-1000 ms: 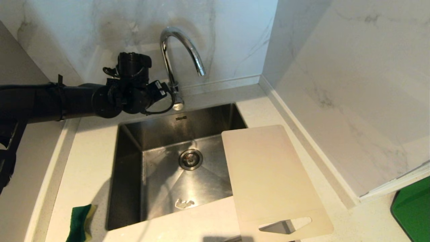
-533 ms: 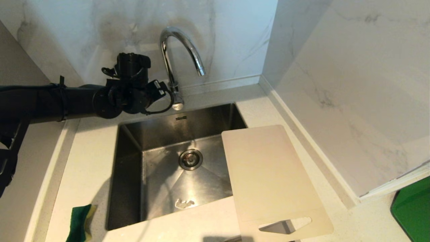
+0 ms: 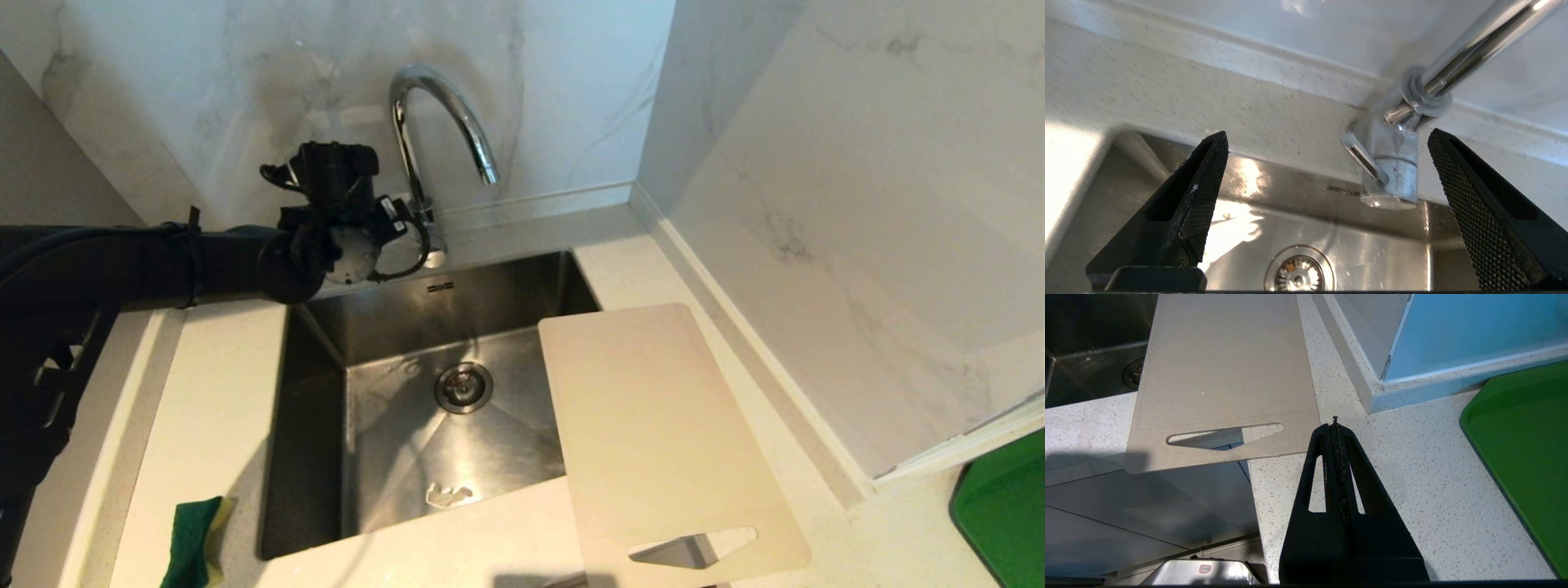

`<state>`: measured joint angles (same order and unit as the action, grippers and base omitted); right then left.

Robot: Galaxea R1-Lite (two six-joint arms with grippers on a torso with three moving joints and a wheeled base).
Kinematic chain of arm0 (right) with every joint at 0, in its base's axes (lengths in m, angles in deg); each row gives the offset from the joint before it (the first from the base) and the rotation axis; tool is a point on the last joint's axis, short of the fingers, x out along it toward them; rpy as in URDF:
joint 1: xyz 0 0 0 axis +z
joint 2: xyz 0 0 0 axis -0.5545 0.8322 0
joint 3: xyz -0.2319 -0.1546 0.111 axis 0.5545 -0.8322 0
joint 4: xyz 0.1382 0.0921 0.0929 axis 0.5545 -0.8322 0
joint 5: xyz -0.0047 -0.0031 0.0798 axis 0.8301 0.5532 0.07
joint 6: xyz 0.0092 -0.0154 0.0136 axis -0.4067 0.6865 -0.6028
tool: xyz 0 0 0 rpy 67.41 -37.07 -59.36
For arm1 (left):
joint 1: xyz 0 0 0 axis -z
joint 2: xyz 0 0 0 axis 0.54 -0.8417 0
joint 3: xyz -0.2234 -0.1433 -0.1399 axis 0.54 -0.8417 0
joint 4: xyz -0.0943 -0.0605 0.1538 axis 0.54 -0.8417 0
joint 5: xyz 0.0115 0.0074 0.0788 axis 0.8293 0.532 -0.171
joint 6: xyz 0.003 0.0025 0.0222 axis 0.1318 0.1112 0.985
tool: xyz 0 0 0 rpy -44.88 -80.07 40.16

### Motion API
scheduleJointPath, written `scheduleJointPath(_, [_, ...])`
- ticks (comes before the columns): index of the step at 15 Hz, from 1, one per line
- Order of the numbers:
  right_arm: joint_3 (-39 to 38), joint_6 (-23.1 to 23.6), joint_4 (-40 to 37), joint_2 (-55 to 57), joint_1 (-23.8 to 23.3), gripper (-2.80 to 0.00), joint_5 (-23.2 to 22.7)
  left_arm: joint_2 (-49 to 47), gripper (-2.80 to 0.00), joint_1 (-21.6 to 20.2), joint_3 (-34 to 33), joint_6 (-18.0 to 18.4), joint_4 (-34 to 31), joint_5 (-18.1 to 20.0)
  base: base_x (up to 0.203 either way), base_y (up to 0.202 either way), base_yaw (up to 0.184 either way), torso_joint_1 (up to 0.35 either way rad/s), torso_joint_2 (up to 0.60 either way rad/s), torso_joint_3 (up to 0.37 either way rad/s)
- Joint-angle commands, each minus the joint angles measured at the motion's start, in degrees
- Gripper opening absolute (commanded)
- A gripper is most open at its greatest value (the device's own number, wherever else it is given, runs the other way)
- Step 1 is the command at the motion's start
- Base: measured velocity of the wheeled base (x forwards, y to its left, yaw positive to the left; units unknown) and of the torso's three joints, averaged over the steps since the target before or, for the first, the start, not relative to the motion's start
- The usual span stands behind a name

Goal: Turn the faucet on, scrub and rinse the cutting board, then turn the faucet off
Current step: Turn on the tap

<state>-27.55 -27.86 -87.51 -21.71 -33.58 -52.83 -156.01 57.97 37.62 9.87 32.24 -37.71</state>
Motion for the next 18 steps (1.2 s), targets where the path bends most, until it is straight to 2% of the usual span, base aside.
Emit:
scheduleJointPath(1, [0.0,0.0,0.0,0.0,0.0,-2.80,0.0,-0.8,0.00,0.1,0.0,-0.4,0.1,-0.2,0.000,0.000,0.000,0.000,0.00,0.000])
scheduleJointPath(8, [-0.1,0.0,0.0,0.0,0.0,-2.80,0.0,-1.3,0.00,0.9,-0.3,-1.9,0.0,1.1,0.000,0.000,0.000,0.000,0.00,0.000])
scheduleJointPath(10, [-0.1,0.0,0.0,0.0,0.0,-2.80,0.0,-0.9,0.00,2.5,-1.3,-6.8,0.0,4.0,0.000,0.000,0.000,0.000,0.00,0.000])
scheduleJointPath(11, [0.0,0.0,0.0,0.0,0.0,-2.80,0.0,-0.9,0.00,2.9,-1.2,-7.3,-0.4,4.7,0.000,0.000,0.000,0.000,0.00,0.000])
scheduleJointPath(13, [-0.1,0.0,0.0,0.0,0.0,-2.80,0.0,-1.7,0.00,2.9,-0.8,-5.7,0.2,4.3,0.000,0.000,0.000,0.000,0.00,0.000])
scheduleJointPath(18, [-0.1,0.0,0.0,0.0,0.1,-2.80,0.0,-1.8,0.00,0.1,0.0,-5.9,0.4,-0.1,0.000,0.000,0.000,0.000,0.00,0.000])
